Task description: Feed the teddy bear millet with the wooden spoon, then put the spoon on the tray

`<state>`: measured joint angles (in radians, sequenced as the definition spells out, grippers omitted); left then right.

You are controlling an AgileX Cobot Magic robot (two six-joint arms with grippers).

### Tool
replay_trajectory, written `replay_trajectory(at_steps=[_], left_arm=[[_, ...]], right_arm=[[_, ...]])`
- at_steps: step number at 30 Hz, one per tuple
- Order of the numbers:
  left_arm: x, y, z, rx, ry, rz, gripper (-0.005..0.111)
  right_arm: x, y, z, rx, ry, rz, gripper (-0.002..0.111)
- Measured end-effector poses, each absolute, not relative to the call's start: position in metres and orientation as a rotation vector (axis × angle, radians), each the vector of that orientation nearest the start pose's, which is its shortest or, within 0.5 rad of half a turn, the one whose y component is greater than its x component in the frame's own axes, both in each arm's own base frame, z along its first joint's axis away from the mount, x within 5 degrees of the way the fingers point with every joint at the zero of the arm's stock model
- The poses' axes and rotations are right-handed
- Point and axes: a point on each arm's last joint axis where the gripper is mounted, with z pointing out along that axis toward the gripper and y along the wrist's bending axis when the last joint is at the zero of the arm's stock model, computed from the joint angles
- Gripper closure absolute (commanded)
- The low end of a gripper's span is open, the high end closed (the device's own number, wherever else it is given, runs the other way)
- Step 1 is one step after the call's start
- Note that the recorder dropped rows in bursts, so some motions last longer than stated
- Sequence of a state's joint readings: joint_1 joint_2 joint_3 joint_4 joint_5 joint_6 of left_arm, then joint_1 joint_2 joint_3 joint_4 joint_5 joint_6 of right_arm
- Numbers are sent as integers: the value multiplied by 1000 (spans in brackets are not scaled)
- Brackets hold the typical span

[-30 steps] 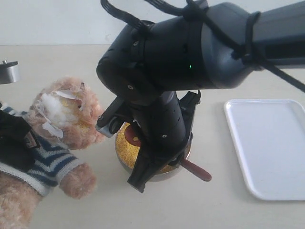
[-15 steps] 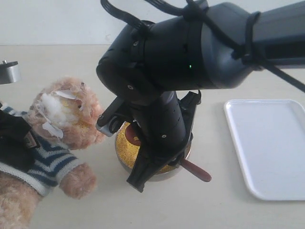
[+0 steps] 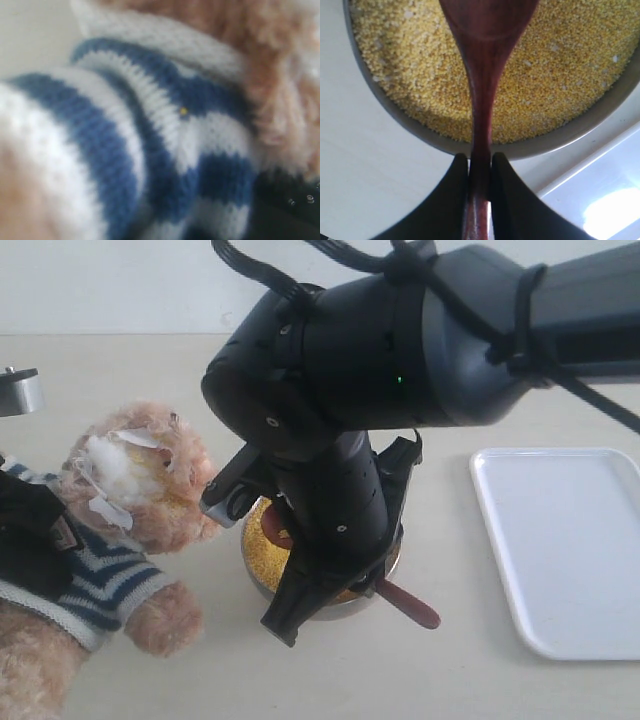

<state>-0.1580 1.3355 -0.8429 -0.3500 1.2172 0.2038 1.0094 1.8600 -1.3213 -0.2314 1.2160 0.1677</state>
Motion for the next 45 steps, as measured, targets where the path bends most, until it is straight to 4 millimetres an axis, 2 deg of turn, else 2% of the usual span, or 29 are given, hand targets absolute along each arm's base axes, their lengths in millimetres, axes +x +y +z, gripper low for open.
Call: replay_trajectory(at_steps=[10,15,32,45], left_arm=[[201,-62,242,362,3122,-517,103],[201,-62,242,362,3122,-517,103],[201,-62,242,362,3122,-517,103],[201,-62,242,362,3122,-517,103]], right_arm=[[200,281,204,-1386,2759,-352,109],[196,276,196,-1404,2782,-387,109],[201,274,197,-1387,2738,-459,109],[198,275,197,-1378,2757,-437,109]])
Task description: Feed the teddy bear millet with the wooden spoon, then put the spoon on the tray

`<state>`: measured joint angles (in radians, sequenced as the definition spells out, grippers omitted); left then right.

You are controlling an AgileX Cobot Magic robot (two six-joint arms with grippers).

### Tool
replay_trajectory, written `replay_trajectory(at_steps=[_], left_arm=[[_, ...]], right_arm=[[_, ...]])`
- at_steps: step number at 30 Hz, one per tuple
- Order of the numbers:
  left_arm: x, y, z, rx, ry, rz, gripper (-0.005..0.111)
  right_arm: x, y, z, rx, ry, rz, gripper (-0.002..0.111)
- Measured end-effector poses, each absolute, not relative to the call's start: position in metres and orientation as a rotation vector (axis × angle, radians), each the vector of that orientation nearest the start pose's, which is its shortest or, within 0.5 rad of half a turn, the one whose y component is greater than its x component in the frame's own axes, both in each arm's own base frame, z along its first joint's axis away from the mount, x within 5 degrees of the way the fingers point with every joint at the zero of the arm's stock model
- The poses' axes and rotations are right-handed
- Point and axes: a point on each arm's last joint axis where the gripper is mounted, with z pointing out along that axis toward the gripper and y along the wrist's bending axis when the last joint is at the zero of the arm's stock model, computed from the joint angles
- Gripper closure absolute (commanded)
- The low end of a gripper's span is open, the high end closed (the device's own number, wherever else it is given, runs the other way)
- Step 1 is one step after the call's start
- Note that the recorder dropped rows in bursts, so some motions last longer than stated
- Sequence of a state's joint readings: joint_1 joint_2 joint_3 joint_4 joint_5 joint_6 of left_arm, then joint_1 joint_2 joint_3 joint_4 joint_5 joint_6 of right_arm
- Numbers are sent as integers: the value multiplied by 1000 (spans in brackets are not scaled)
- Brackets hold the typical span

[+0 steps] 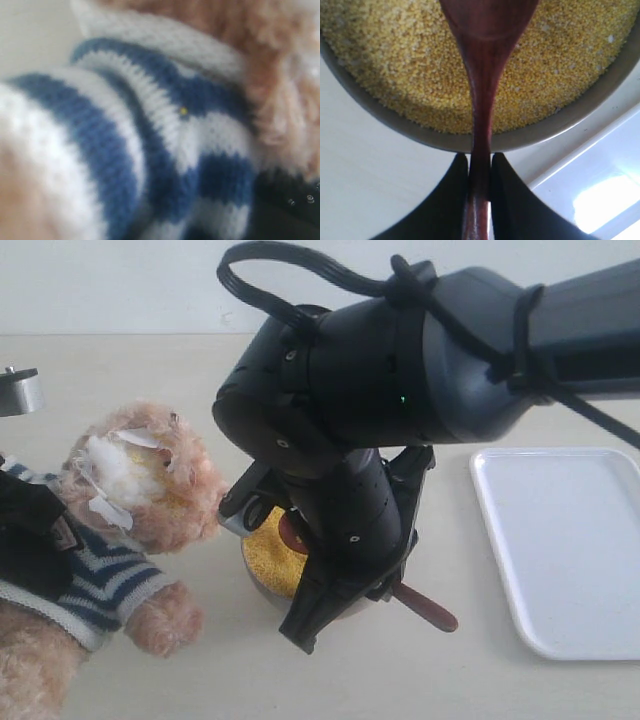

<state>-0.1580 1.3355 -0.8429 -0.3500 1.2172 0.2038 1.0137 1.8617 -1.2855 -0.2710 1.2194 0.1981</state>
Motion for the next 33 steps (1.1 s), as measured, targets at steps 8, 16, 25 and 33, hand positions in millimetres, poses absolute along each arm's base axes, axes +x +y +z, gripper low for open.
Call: replay_trajectory(at_steps=[8,16,25,33], left_arm=[[201,-62,242,362,3122,-517,103],[201,-62,242,362,3122,-517,103],[200,-62,243,363,3117,-516,103],[199,-61,245,364,3107,-515,103]], right_arm=[[193,279,197,-1409,2732,-444,109],[193,279,197,-1387,2737,-448,109],[190,279,194,-1380,2775,-422,109],[189,279,194,-1378,2781,-414,109]])
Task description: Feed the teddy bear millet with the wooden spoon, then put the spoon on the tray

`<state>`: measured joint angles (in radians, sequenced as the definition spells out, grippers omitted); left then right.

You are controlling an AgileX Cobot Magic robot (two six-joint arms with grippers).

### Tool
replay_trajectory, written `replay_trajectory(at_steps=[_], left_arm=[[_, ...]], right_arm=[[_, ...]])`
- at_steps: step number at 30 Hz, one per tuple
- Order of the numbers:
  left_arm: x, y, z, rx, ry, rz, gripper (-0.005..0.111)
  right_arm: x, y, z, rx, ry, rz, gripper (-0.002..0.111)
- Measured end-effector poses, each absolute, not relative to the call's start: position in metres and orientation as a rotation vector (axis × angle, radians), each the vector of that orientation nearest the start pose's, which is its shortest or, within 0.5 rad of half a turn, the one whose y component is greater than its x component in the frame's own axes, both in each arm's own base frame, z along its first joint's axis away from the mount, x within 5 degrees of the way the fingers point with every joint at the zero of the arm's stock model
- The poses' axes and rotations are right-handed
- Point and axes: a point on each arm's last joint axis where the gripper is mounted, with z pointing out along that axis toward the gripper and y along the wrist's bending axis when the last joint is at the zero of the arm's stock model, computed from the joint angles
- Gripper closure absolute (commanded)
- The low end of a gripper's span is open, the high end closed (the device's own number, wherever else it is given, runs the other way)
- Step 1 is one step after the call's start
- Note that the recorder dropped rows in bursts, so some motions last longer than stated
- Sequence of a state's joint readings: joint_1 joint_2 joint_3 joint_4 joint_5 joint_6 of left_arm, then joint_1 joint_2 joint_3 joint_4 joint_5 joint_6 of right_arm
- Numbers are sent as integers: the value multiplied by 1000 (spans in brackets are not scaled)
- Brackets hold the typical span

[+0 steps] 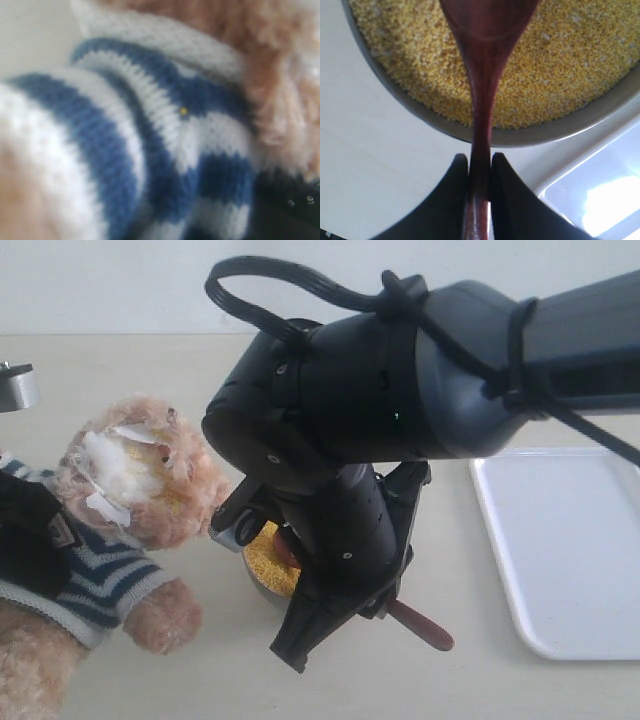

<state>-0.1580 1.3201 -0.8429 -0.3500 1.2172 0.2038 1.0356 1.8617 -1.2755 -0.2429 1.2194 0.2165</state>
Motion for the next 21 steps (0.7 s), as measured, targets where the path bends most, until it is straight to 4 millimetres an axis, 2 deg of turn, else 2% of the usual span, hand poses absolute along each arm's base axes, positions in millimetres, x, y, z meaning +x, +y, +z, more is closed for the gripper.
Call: replay_trajectory(at_steps=[10,15,21], left_arm=[[199,-61,245,364,3107,-515,103],[199,-61,245,364,3107,-515,103],[199,-61,245,364,3107,-515,103]], right_arm=[[188,278,192,-1382,2788,-412,109],[186,271,184,-1408,2792,-472,109],[188,270,185,-1413,2769,-494,109]])
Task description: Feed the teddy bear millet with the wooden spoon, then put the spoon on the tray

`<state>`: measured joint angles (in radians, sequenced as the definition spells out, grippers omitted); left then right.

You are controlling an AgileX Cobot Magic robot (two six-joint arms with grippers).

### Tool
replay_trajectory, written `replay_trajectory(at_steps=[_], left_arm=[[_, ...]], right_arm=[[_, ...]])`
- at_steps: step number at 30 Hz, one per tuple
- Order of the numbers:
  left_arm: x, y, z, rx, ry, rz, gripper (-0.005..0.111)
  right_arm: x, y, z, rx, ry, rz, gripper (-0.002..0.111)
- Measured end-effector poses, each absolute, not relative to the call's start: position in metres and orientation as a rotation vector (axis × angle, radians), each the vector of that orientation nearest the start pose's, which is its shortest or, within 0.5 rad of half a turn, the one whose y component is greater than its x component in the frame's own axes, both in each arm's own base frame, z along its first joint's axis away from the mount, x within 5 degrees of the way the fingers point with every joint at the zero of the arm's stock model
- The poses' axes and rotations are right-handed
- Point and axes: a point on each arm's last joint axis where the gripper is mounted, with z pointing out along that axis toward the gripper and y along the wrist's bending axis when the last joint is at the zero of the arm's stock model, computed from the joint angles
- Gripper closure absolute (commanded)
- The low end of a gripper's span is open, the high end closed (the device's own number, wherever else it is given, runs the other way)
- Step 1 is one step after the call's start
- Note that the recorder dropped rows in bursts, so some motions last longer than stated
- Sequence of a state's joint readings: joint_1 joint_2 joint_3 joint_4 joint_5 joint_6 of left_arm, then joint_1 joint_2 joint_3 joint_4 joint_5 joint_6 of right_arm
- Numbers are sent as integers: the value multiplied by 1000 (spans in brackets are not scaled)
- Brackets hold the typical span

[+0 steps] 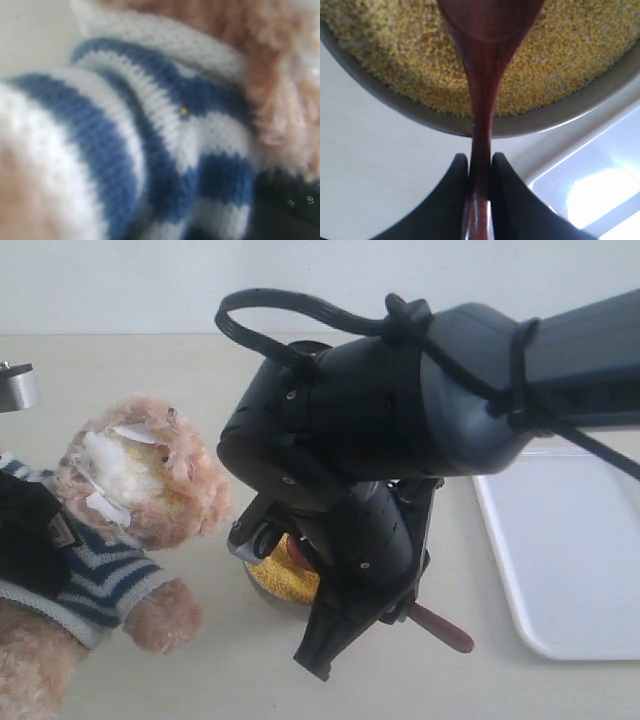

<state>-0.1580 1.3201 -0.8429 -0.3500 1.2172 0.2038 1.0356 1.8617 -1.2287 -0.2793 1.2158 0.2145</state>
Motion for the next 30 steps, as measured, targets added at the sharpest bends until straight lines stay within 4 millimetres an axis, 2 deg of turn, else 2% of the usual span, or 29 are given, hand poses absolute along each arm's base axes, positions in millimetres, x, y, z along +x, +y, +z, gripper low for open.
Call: replay_trajectory(at_steps=[7,23,30], left_arm=[[199,-61,245,364,3107,-515,103],[199,-61,245,364,3107,-515,103],[199,-61,245,364,3107,-515,103]], right_arm=[[190,273,194,-1397,2741,-466,109],[194,272,195,-1394,2706,-512,109],[187,277,193,-1426,2689,-519,109]])
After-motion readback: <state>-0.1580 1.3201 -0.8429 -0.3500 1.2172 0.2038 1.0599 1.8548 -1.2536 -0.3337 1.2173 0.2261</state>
